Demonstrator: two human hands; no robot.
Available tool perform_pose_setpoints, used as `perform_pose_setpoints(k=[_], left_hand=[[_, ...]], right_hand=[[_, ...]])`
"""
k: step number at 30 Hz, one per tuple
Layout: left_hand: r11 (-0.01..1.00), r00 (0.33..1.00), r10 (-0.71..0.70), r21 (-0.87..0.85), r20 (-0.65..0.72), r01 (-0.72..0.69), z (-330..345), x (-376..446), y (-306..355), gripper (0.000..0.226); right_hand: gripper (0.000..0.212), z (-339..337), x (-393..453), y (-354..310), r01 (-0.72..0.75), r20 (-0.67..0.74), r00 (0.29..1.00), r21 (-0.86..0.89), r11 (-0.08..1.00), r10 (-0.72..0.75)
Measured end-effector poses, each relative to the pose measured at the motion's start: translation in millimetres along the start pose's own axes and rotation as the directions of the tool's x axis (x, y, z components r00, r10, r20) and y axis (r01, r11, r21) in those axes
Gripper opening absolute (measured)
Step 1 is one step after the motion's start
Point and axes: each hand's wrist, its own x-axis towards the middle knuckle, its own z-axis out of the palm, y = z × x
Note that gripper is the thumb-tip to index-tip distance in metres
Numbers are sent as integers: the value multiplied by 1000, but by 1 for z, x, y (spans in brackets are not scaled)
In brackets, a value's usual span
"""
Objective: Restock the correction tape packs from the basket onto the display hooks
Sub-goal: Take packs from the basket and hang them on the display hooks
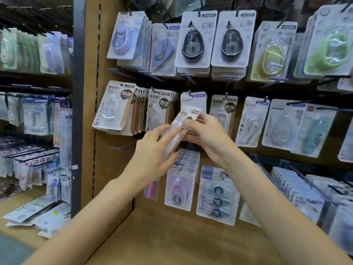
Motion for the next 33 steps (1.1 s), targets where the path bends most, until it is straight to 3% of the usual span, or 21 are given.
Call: perform_pose_setpoints(k=[2, 4, 6, 8, 14, 19, 22, 26, 29, 33], left_hand=[[990, 997, 8, -141, 75, 3, -4, -2, -2, 59], [923, 995, -90, -372, 40, 99, -10, -2, 0, 62], [741, 969, -225, -628, 104, 240, -12, 0, 3, 68], [614, 946, -244, -722, 211, 319, -12, 2, 8, 59], [585, 932, -192, -727, 307, 360, -16, 9, 21, 48], [646, 888, -165, -633, 429, 426, -7, 10, 26, 41], [659, 858, -210, -580, 469, 478, 2, 9, 28, 50], [679, 885, -292, -573, 362, 459, 10, 16, 26, 77], [685, 903, -339, -589, 263, 429, 9, 26, 22, 81], [716, 914, -351, -571, 203, 402, 7, 33, 10, 81]], right_hand=[[27, -15, 2, 2, 4, -133, 991, 43, 999, 1], [28, -30, 2, 3, 35, -195, 981, 125, 991, -10], [32, -39, 0, 3, 66, -197, 980, 184, 981, -29], [36, -44, -2, 2, 80, -191, 980, 171, 982, -46], [40, -55, -4, 6, 178, -262, 954, 116, 977, -143], [21, -63, -5, 15, 156, -306, 931, -159, 975, -199], [16, -66, 0, 21, 108, -236, 954, -297, 949, -183], [29, -50, 11, 12, 272, -94, 932, -455, 848, -349], [36, -38, 30, 5, 334, -85, 893, -531, 778, -442], [42, -30, 44, 8, 336, -90, 901, -475, 813, -425]])
